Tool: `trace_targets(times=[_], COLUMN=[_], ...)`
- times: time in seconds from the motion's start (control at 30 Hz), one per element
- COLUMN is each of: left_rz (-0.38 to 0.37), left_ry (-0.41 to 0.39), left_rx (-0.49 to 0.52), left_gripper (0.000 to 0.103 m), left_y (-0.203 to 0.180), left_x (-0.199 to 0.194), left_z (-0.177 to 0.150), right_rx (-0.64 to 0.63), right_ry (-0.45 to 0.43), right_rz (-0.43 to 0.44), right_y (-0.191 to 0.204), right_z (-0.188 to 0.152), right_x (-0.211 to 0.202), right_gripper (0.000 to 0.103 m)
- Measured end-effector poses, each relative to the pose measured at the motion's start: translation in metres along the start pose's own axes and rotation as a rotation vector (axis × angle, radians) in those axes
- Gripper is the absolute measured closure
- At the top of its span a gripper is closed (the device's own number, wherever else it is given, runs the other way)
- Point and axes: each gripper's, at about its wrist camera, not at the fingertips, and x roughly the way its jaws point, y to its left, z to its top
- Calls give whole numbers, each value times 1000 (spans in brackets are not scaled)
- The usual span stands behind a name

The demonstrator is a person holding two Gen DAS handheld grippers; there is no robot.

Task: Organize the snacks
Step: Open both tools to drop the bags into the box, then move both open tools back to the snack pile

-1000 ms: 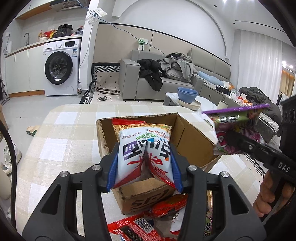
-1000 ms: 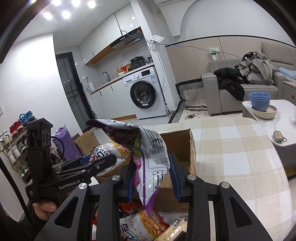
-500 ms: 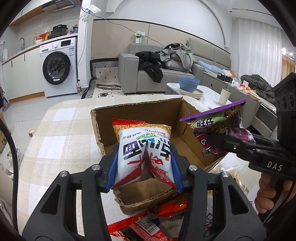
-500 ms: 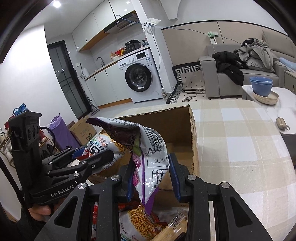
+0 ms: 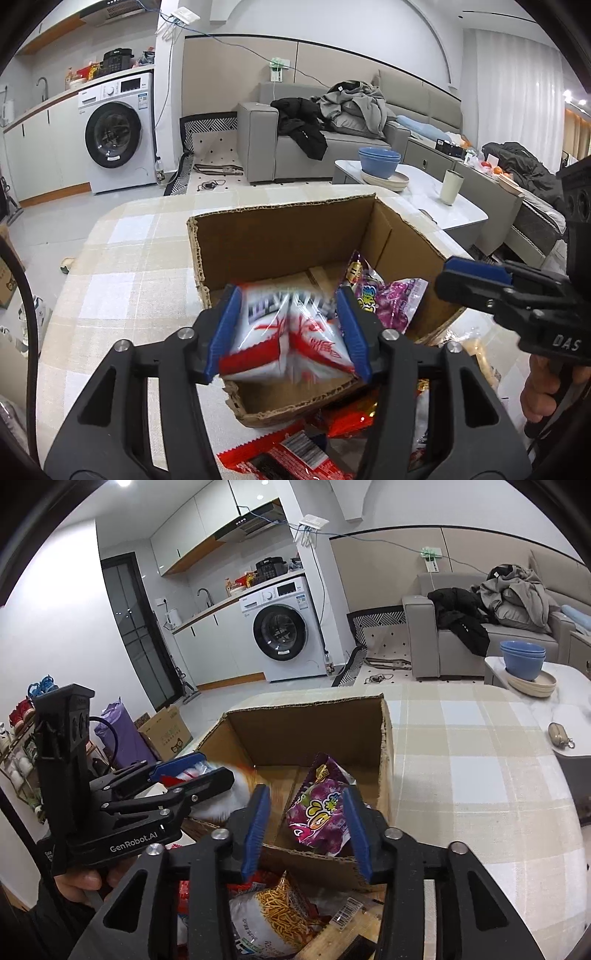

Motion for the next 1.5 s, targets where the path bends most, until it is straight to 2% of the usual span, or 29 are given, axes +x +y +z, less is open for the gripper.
trace_targets(times=[0.03, 0.07, 0.1, 0.13, 0.2, 0.3, 0.37, 0.53, 0.87, 1.13, 1.4, 1.5], left_rz=[-15, -27, -36, -40, -39, -39, -27, -31, -13, 20, 15, -2], left_ry=[3, -1, -6, -10, -13, -5, -8, -29, -26, -15, 2, 10], left_rx=[-3, -5, -4, 1, 14, 27, 25, 25, 13, -2, -1, -11], left_gripper=[43, 35, 25, 21, 19, 11, 1, 1, 1, 1, 1, 1], left_y=[1, -1, -2, -4, -9, -10, -12, -13, -3, 7, 5, 5], left_x=[-3, -8, -11, -16, -26, -41, -52, -81, -122, -143, -150, -154], left_z=[-2, -3, -3, -3, -6, -12, -17, -34, -70, -95, -110, -110], right_rx=[-3, -7, -13, -17, -18, -25, -38, -68, -21, 4, -25, -16], right_ry=[-8, -15, -23, -31, -44, -34, -25, -23, 5, 25, 57, 66], right_rz=[3, 1, -7, -12, -20, -36, -51, -80, -112, -138, -176, -157], right_y=[-1, -2, -3, -3, -6, -8, -7, -3, -6, -9, 1, 3], right_z=[0, 0, -1, -2, -5, -10, -15, -30, -55, -72, -86, -91], right_x=[-3, -7, -11, -15, -25, -34, -38, -51, -67, -75, -77, -80], right_gripper=[51, 46, 36, 30, 11, 1, 1, 1, 1, 1, 1, 1])
